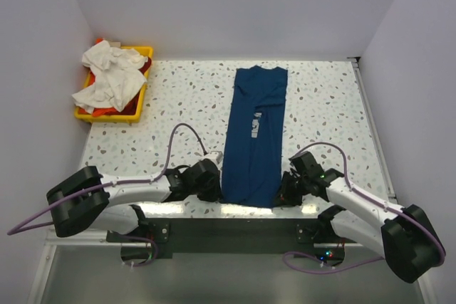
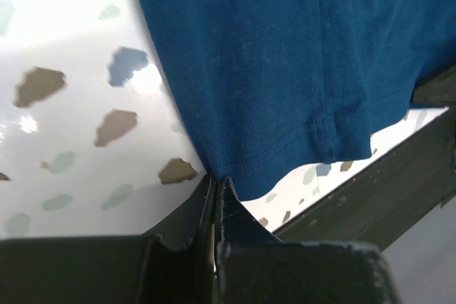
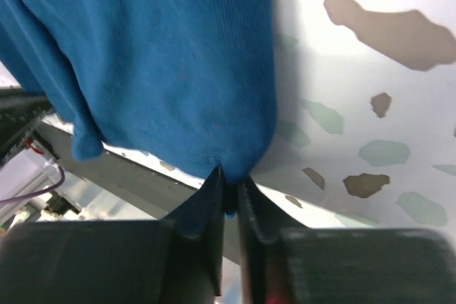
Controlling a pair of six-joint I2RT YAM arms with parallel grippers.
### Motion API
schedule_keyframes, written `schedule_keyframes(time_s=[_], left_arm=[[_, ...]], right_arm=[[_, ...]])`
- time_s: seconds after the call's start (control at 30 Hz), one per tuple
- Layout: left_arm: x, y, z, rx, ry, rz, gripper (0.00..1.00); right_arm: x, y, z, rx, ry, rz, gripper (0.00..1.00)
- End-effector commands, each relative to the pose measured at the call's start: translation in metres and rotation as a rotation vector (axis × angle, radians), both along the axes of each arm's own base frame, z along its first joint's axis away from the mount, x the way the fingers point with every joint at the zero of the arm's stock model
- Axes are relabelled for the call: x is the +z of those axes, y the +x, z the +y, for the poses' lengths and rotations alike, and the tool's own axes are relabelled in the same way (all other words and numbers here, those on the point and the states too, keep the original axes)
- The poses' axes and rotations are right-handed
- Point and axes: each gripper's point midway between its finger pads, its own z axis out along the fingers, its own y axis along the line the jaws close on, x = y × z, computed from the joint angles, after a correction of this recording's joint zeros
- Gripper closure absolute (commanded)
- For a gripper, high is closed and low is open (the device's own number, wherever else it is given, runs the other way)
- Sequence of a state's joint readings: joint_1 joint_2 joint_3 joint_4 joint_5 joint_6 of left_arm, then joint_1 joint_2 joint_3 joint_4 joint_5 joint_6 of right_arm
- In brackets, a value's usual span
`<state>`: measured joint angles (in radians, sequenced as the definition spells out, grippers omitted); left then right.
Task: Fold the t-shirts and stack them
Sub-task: Fold the tshirt
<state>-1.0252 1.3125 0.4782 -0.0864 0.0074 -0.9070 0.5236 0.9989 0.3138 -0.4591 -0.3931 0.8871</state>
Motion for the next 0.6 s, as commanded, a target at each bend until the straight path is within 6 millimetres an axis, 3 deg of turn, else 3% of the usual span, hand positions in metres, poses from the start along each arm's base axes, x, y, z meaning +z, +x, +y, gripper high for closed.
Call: schedule_keyframes(time_s=[0.0,0.2,0.27,0.37,0.5,0.57], left_arm=[[-0.013,-0.025,0.011,-0.015,0.052,0.057,1.0],[-0.004,-0.033,0.01,-0.008,0.033,0.043,1.0],[0.005,-0.029,0.006,-0.01,0.018,0.022,1.0],[0.019,-0.014,-0.004,-0.022,0.028,-0.042,1.0],[0.041,0.017,-0.016,-0.008,0.018,-0.101,1.0],[0.052,0.031,-0.026,-0.01,-0.011,-0.121,1.0]], right_arm=[[-0.018,-0.018,-0.024,0.019,-0.12,0.035,0.91],[-0.004,-0.035,-0.036,0.099,-0.138,0.022,0.95],[0.005,-0.031,-0.035,0.116,-0.134,-0.005,0.96],[0.029,-0.009,-0.029,0.146,-0.135,-0.088,0.96],[0.064,0.031,-0.004,0.175,-0.086,-0.193,0.98],[0.069,0.049,0.003,0.156,-0.09,-0.218,0.99]])
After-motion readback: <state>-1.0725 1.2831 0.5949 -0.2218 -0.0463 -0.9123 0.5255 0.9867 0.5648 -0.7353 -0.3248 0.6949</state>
